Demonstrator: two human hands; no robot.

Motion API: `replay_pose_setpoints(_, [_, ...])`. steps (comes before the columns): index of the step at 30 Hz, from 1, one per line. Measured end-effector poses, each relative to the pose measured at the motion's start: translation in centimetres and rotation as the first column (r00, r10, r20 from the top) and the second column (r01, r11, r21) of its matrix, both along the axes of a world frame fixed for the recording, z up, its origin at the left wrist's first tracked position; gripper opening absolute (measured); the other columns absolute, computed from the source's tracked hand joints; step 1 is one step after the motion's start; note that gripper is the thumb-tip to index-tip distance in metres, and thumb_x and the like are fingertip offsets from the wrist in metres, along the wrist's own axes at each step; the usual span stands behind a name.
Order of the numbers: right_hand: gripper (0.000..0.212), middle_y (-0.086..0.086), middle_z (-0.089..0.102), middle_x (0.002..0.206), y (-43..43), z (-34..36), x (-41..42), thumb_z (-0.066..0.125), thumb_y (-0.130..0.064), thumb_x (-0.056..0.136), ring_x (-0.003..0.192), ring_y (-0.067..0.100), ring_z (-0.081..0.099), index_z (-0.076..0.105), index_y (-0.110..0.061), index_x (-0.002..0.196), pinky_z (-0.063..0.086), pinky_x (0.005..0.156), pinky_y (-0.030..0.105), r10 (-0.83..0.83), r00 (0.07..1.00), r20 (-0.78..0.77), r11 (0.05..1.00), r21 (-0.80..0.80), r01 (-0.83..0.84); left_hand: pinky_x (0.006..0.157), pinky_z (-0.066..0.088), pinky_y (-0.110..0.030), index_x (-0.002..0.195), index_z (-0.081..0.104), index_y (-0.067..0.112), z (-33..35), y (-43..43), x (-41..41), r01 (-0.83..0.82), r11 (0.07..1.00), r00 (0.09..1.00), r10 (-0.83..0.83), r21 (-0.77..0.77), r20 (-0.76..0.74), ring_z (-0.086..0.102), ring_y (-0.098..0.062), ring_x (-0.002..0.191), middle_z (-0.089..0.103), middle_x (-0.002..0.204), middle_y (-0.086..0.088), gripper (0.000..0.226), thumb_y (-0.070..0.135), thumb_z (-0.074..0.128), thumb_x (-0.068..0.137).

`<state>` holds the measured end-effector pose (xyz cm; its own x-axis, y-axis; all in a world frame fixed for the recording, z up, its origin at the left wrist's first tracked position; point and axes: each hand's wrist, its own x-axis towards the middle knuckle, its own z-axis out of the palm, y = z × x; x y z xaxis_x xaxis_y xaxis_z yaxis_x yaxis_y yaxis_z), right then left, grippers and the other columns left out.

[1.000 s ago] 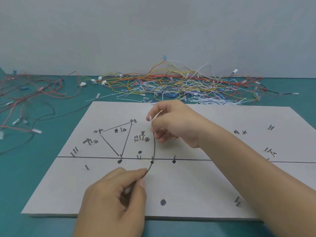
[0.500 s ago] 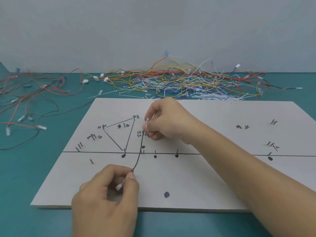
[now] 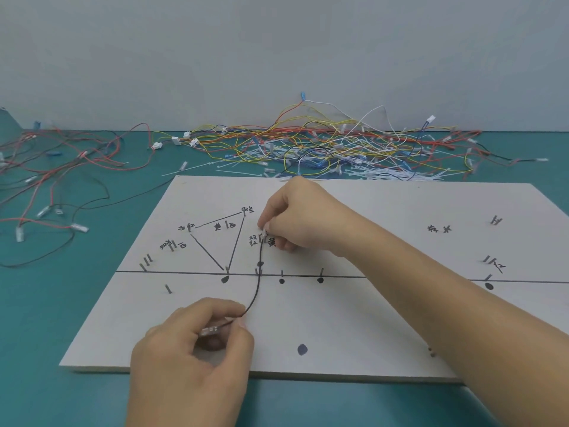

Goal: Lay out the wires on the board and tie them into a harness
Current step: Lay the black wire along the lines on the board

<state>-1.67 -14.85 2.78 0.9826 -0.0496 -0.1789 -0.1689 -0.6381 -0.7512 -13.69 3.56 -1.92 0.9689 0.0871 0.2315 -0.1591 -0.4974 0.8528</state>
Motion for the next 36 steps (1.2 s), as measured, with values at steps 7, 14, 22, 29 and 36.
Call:
replay_pose_setpoints(7, [0.030, 0.006, 0.074, 0.064, 0.1, 0.1, -0.2, 0.054, -0.001, 0.086, 0.048, 0.013, 0.066, 0.078, -0.018, 0.083, 0.049, 0.043, 0.016, 0.034, 0.999, 0.023, 0.998, -0.063, -0.032, 0.057, 0.042, -0.005, 0.075, 0.075, 0.043, 1.3, 1.3, 0.8, 0.181, 0.972, 0.978, -0.161, 0.152, -0.135, 0.059, 0.001, 0.059, 0.064, 0.056, 0.016, 0.027, 0.018, 0.079, 0.069])
replay_pose_setpoints(14, [0.033, 0.004, 0.073, 0.060, 0.1, -0.1, -0.3, 0.052, 0.001, 0.081, 0.045, 0.011, 0.066, 0.078, -0.020, 0.082, 0.047, 0.041, 0.014, 0.061, 0.995, 0.083, 0.993, -0.109, -0.051, 0.065, 0.048, -0.028, 0.081, 0.069, 0.053, 3.1, 2.0, 1.4, 0.307, 0.888, 0.947, -0.247, 0.344, -0.207, 0.058, 0.007, 0.088, 0.062, 0.094, 0.029, 0.014, 0.051, 0.074, 0.068])
replay_pose_setpoints(22, [0.030, -0.012, 0.063, 0.077, 0.0, -0.6, -0.5, 0.062, -0.008, 0.083, 0.063, 0.002, 0.061, 0.077, -0.030, 0.096, 0.050, 0.058, 0.018, 0.123, 0.979, 0.163, 0.981, -0.167, -0.095, 0.049, 0.042, -0.024, 0.091, 0.070, 0.054, 7.9, 1.4, 5.5, 0.468, 0.788, 0.874, -0.345, 0.399, -0.343, 0.054, -0.002, 0.043, 0.067, 0.062, 0.016, 0.048, 0.087, 0.052, 0.061])
replay_pose_setpoints(29, [0.032, -0.017, 0.058, 0.070, 0.2, -0.5, -1.2, 0.056, -0.009, 0.083, 0.065, -0.003, 0.054, 0.080, -0.029, 0.090, 0.036, 0.053, 0.014, 0.196, 0.966, 0.168, 0.963, -0.219, -0.157, 0.053, 0.053, -0.032, 0.083, 0.074, 0.037, 9.0, -0.3, 14.1, 0.516, 0.767, 0.856, -0.457, 0.381, -0.241, 0.067, -0.018, 0.065, 0.070, 0.071, 0.016, 0.014, 0.049, 0.067, 0.088])
replay_pose_setpoints(36, [0.036, -0.007, 0.057, 0.095, 0.2, 0.1, -2.0, 0.056, -0.012, 0.086, 0.088, 0.014, 0.057, 0.071, -0.033, 0.112, 0.045, 0.074, 0.027, 0.188, 0.973, 0.137, 0.959, -0.237, -0.152, 0.066, 0.056, -0.046, 0.085, 0.075, 0.037, 5.5, 0.3, 16.6, 0.596, 0.734, 0.802, -0.562, 0.325, -0.203, 0.062, -0.024, 0.067, 0.069, 0.072, 0.006, 0.014, 0.029, 0.067, 0.094])
